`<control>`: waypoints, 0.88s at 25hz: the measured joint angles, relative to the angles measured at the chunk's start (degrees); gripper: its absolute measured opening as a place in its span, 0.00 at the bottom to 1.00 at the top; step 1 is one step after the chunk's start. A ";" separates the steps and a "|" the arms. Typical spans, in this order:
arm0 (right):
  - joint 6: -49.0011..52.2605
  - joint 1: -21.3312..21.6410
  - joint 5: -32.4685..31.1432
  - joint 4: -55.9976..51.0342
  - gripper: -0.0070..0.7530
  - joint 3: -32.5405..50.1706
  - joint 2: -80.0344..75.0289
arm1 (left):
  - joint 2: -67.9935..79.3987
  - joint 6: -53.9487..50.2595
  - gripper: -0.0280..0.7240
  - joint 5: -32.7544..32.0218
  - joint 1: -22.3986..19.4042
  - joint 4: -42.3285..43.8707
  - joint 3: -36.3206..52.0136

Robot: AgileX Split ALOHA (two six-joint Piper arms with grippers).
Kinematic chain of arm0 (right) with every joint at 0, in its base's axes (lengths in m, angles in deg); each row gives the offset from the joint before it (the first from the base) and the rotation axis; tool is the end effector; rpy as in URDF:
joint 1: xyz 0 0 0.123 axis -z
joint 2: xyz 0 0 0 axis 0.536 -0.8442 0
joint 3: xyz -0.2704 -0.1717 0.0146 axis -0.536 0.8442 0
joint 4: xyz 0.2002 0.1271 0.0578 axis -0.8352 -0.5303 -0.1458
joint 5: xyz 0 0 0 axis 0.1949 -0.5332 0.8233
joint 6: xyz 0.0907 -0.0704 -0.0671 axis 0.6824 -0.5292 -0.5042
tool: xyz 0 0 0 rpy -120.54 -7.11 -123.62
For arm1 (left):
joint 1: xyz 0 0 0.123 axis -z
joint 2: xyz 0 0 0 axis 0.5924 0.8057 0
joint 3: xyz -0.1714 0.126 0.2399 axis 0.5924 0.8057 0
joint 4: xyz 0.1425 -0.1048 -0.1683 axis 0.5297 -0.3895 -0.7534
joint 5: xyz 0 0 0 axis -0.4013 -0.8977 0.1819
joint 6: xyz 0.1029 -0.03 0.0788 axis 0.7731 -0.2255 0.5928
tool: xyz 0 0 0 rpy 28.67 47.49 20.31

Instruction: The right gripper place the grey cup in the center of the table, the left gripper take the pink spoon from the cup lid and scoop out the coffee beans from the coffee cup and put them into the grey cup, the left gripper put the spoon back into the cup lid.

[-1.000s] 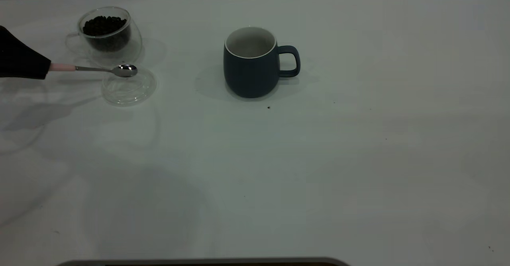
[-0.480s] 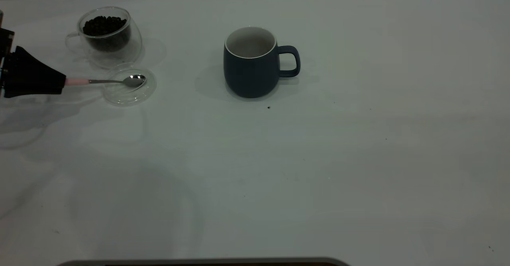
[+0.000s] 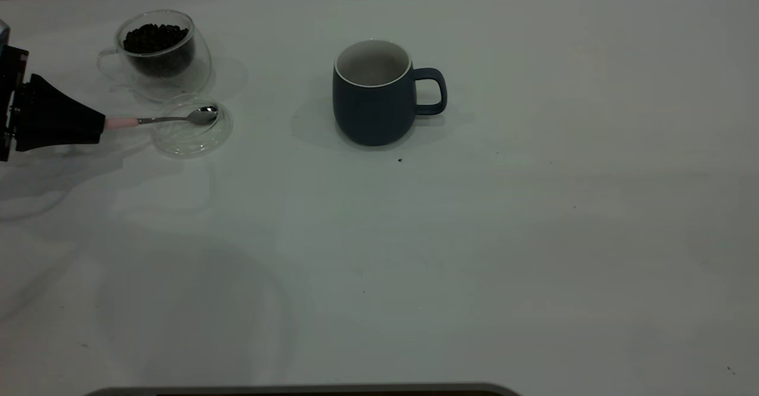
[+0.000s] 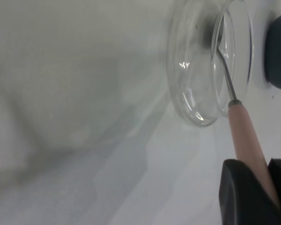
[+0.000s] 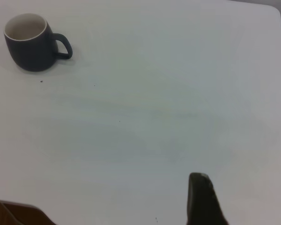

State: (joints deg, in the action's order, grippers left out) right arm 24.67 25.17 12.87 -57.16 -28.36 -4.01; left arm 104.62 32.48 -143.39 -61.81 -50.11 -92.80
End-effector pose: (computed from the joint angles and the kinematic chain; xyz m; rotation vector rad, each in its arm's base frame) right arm -0.0136 0.0001 0.2400 -0.1568 2.1234 0.0807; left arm 0.4241 0.0899 -0.0189 -0.1961 2.6149 -1.1411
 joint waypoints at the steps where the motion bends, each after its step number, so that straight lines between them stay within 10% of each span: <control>1: 0.00 0.00 0.00 0.00 0.62 0.00 0.00 | 0.00 -0.24 0.25 0.00 -0.02 0.00 0.00; 11: 0.00 0.00 0.00 0.00 0.62 0.00 0.00 | 0.02 -3.45 0.69 0.38 -2.16 0.05 -0.05; 22: 0.00 0.00 0.00 0.00 0.62 0.00 0.00 | -12.09 -12.35 0.72 -8.28 -10.34 -2.04 -0.05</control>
State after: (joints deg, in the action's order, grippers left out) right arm 24.67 25.17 12.87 -57.16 -28.36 -4.01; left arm 92.52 20.13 -151.67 -72.15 -52.14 -92.85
